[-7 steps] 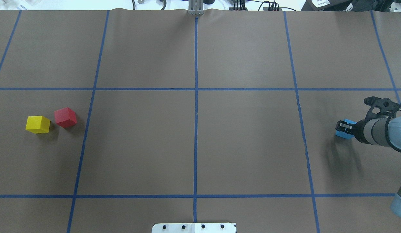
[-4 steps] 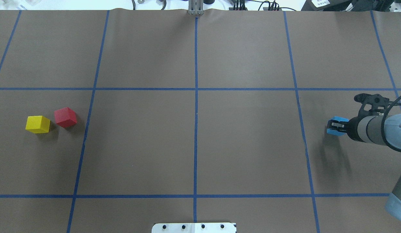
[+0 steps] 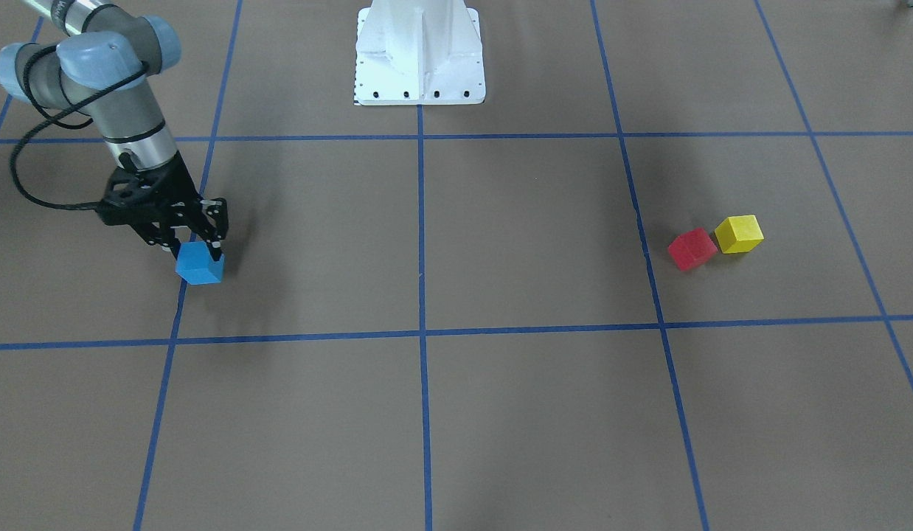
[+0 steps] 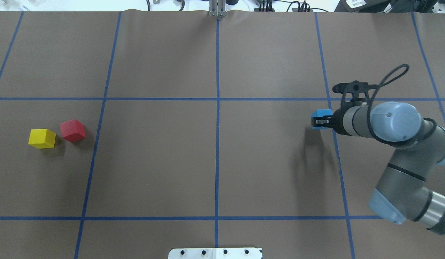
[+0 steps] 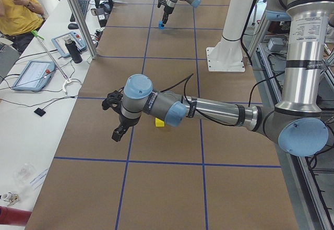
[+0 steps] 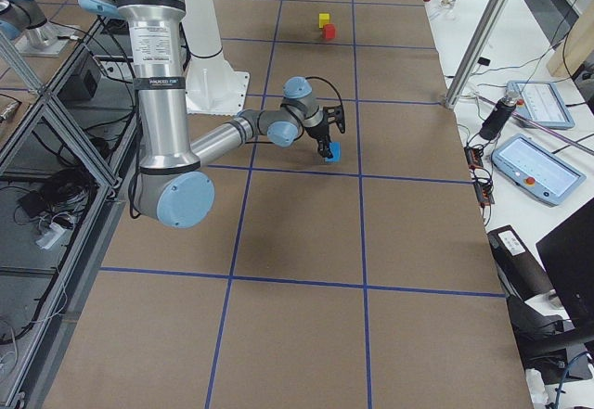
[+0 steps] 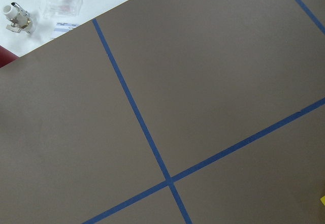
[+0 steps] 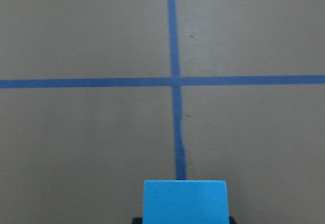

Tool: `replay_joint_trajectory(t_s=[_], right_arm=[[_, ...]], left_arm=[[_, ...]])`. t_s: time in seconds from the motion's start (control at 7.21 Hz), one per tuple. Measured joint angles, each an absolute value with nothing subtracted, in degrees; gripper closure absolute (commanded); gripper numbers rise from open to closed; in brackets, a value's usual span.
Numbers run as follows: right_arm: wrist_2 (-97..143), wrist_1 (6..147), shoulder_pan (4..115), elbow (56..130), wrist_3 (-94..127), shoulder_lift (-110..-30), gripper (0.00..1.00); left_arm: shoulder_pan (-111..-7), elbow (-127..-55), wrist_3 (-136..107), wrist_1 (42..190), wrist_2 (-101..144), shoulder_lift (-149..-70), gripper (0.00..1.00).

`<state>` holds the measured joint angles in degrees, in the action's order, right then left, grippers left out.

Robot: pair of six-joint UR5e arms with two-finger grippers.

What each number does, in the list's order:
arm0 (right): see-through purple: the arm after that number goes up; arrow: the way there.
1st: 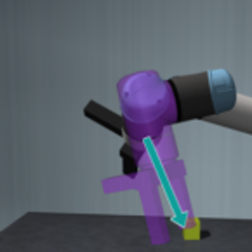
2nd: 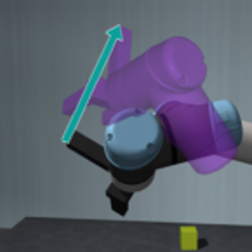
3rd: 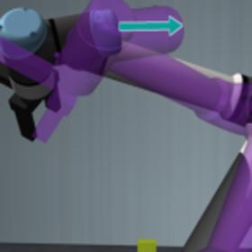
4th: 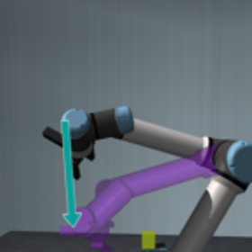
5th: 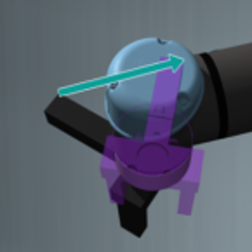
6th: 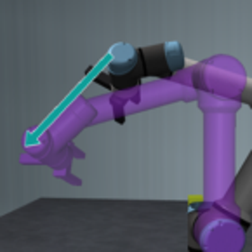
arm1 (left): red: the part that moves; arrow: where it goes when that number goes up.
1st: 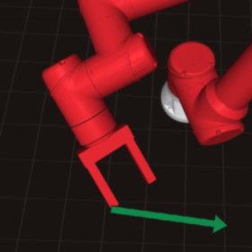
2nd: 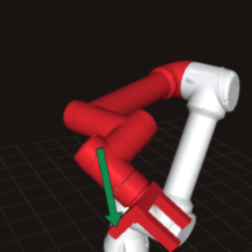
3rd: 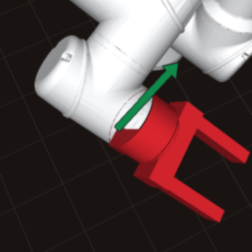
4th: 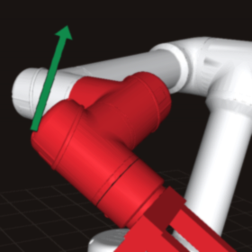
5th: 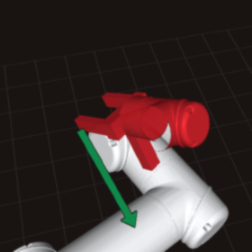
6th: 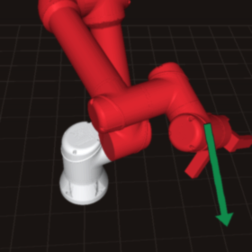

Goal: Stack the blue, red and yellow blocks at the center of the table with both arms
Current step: 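Carry the blue cube with the right gripper to the table center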

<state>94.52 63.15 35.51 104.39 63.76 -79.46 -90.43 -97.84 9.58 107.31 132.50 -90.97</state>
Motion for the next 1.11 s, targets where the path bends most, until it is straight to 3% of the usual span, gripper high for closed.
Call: replay_joint_trajectory(t_s=[0.42, 0.69, 0.97, 1.11], right_arm=[[93.9, 75.7, 32.6, 97.4, 64.1, -61.7, 1.0], [93.8, 81.1, 30.1, 88.9, 67.9, -50.0, 1.0], [93.0, 82.4, 27.4, 81.7, 71.1, -42.6, 0.98], [92.1, 82.5, 26.2, 80.5, 71.6, -41.5, 0.75]], left_arm=[[-90.4, -97.5, 9.6, 107.3, 132.5, -90.9, 0.0], [-90.4, -97.3, 9.6, 107.3, 132.5, -90.7, 0.0], [-90.4, -97.2, 9.6, 107.2, 132.5, -90.4, 0.0], [-90.4, -97.2, 9.6, 107.2, 132.5, -90.3, 0.0]])
